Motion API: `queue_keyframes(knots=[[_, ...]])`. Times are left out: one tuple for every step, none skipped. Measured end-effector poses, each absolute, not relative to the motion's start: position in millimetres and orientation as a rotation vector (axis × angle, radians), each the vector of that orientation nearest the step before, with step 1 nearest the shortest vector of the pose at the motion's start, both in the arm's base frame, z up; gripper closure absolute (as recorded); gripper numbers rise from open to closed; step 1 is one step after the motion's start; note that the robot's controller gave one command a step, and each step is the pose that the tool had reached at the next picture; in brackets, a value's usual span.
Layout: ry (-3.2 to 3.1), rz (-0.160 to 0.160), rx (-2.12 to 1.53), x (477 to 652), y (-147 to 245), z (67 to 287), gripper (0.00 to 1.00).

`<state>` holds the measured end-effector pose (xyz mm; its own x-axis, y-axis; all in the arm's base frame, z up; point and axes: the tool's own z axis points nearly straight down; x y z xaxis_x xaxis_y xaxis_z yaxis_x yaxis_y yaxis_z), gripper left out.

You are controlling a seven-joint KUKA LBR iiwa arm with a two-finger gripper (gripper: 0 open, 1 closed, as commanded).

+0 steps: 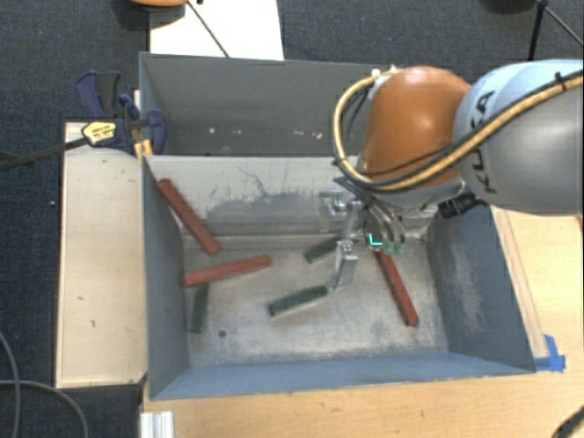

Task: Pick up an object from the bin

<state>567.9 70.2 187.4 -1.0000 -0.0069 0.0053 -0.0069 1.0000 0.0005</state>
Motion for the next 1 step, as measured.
queue_keyframes(knots=[[-3.144, -0.002, 0.008, 569.6, 69.9, 191.8, 0.00]])
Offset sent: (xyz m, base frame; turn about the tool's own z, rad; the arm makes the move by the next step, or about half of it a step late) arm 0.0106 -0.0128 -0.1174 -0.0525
